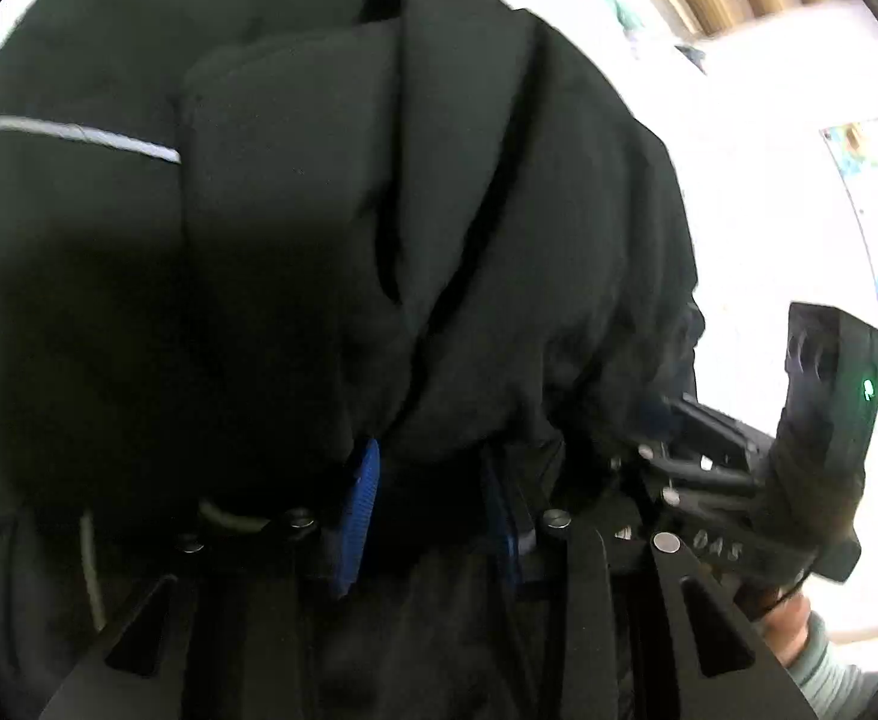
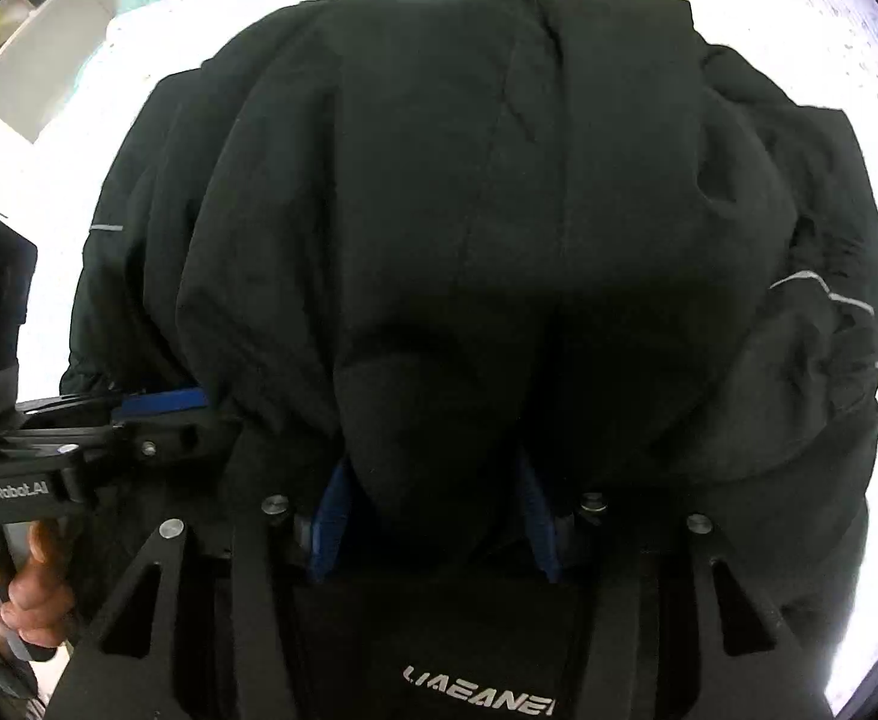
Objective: Fold large clothes
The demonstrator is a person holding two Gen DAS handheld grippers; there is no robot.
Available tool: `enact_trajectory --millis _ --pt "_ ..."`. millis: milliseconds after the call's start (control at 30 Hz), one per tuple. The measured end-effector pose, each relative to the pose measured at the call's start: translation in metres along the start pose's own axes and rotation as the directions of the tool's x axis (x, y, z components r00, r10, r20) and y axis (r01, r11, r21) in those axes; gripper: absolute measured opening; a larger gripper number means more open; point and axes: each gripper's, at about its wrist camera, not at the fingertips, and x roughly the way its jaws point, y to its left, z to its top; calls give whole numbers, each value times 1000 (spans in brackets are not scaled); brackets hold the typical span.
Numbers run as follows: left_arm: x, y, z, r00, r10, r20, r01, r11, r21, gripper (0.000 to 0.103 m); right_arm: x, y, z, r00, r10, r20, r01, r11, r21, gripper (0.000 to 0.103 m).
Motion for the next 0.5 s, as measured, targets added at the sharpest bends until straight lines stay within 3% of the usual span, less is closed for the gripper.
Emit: enact_trajectory --millis 133,200,300,400,500 --pt "-60 -6 -28 996 72 44 -76 992 98 39 -34 -2 -8 999 33 5 -32 999 -38 52" --pt "-107 10 -54 986 143 85 -152 982 109 51 -63 -7 -19 998 42 39 -40 997 -62 53" --pt "-151 54 -88 975 197 101 -198 980 4 53 -92 -29 -41 998 40 41 -37 997 -64 53" --pt "-180 99 -119 969 225 101 -213 970 -120 53 -91 -50 -60 999 -35 -8 35 998 -47 54" --pt "-189 132 -143 980 184 78 -163 961 -224 53 -93 -71 -83 996 -76 -48 76 997 -8 54"
